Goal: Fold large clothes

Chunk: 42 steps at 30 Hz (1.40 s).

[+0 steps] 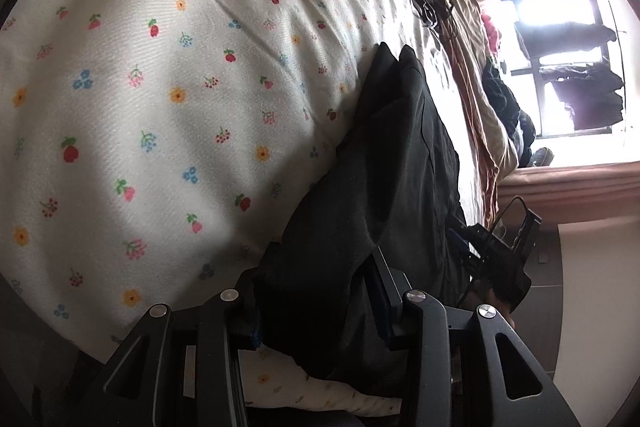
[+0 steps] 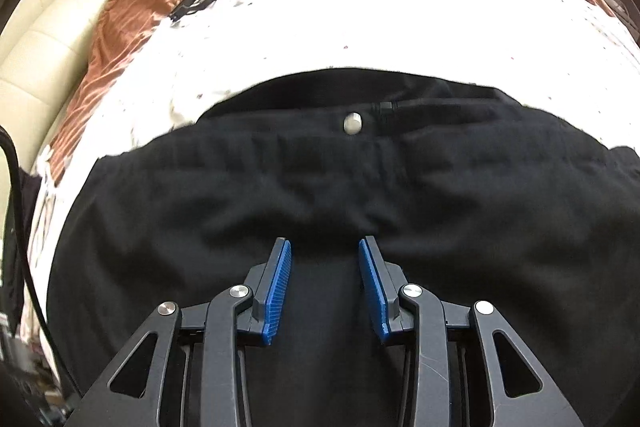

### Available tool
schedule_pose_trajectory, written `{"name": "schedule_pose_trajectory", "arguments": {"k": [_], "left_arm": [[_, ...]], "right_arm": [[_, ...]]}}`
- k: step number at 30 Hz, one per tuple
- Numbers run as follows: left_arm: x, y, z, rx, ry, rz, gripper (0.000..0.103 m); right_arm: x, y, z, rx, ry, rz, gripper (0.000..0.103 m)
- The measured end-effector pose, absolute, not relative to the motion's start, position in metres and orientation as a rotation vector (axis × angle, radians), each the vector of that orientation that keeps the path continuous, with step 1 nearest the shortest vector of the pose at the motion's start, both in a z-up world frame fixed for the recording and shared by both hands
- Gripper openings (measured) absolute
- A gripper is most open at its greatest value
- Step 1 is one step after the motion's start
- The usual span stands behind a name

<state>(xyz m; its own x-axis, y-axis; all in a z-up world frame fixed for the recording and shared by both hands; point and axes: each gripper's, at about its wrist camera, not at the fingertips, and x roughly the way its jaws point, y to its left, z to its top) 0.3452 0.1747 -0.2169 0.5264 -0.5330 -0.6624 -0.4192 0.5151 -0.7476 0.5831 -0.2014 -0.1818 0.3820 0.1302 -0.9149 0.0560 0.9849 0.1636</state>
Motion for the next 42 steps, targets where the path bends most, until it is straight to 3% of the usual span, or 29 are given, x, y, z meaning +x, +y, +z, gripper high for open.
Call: {"name": "schedule_pose_trajectory", "arguments": {"k": [3,5,7,13,28,42], "left_arm": [[0.346,0.171,-0.215,-1.072,1.069,-0.072,0.04],[0.346,0.169,-0.211,-1.055,1.06,-0.077,0.028],[0.346,0.167,-0.203,-1.035,1.043,-0.084,0.024],[0.348,0.16,-0.181,-1.021,0.997,-0.102,0.018],[0.353,0.126,-0.1,-0.934,0.844,-0.255,0.015],[0.367,0.067,-0.037,-0.83,0.768,-0.364,0.013]], "right_arm": [[0.6,-0.203,-0.18,0.189,1.144,0.053,0.035],[0.603,-0.207,-0.176,0.186,1.131,0.048,0.032],[0.596,-0.21,-0.164,0.199,1.103,0.069,0.032],[0.543,-0.224,-0.119,0.262,1.024,0.155,0.032],[0.404,-0.274,-0.098,0.455,0.975,0.179,0.032],[0.35,-0.252,-0.132,0.471,1.05,0.323,0.029]]}}
